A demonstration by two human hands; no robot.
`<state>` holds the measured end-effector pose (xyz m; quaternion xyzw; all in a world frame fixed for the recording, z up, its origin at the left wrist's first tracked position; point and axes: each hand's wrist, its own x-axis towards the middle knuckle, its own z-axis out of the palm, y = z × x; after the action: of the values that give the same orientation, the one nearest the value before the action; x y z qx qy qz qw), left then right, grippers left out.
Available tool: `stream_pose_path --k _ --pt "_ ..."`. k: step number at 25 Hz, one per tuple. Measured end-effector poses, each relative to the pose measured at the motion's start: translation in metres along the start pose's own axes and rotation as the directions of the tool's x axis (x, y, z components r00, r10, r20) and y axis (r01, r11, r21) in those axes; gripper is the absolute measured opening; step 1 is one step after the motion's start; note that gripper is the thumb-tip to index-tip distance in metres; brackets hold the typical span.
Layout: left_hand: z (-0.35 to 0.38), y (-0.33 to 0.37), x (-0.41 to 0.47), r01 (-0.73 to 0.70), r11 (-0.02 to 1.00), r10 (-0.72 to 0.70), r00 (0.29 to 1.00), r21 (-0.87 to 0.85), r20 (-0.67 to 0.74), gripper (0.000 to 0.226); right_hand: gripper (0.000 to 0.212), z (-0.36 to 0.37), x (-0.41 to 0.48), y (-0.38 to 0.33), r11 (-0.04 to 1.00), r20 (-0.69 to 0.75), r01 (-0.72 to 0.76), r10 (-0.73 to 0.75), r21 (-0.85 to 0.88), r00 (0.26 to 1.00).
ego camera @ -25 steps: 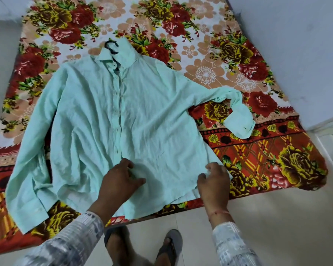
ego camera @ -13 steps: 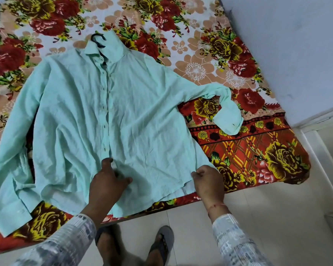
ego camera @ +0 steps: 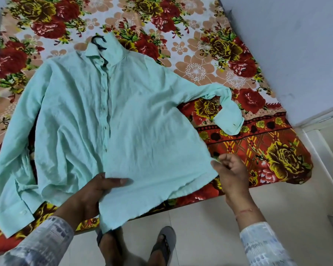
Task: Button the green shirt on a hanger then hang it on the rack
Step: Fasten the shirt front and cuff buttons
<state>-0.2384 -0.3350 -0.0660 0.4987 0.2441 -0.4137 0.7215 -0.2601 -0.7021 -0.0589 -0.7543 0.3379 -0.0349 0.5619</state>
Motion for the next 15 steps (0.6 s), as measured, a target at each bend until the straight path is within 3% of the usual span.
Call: stream_pose_path --k 3,5,8,10,12,15 --pt "0.001 -0.01 0.0 0.024 0.991 -0.022 1.0 0.129 -0.018 0.029 0.017 -0.002 -0.014 0.018 0.876 0.003 0.295 -0.317 -0.382 0.948" --pt "0.001 -0.013 0.002 0.019 0.996 -0.014 0.998 0.086 -0.063 0.03 0.013 0.004 -0.024 0.008 0.803 -0.06 0.415 -0.484 -0.428 0.873" --pt "-0.008 -0.008 0.009 -0.032 0.984 0.014 0.994 -0.173 -0.108 0.031 0.013 0.018 -0.021 -0.009 0.766 -0.096 0.509 -0.585 -0.393 0.805" --pt "-0.018 -0.007 0.017 -0.095 0.965 0.06 0.988 -0.245 -0.145 0.037 0.031 0.028 -0.014 -0.001 0.837 0.029 0.44 -0.456 -0.326 0.89" --pt "-0.023 -0.01 0.022 -0.097 0.978 0.068 0.986 -0.186 -0.153 0.051 0.061 0.037 -0.014 0.017 0.92 0.179 0.217 -0.165 -0.327 0.97" --pt "-0.023 -0.017 0.024 -0.014 1.0 0.017 0.991 0.026 -0.132 0.055 0.09 0.045 -0.014 0.031 0.911 0.267 0.1 0.012 -0.401 0.964"
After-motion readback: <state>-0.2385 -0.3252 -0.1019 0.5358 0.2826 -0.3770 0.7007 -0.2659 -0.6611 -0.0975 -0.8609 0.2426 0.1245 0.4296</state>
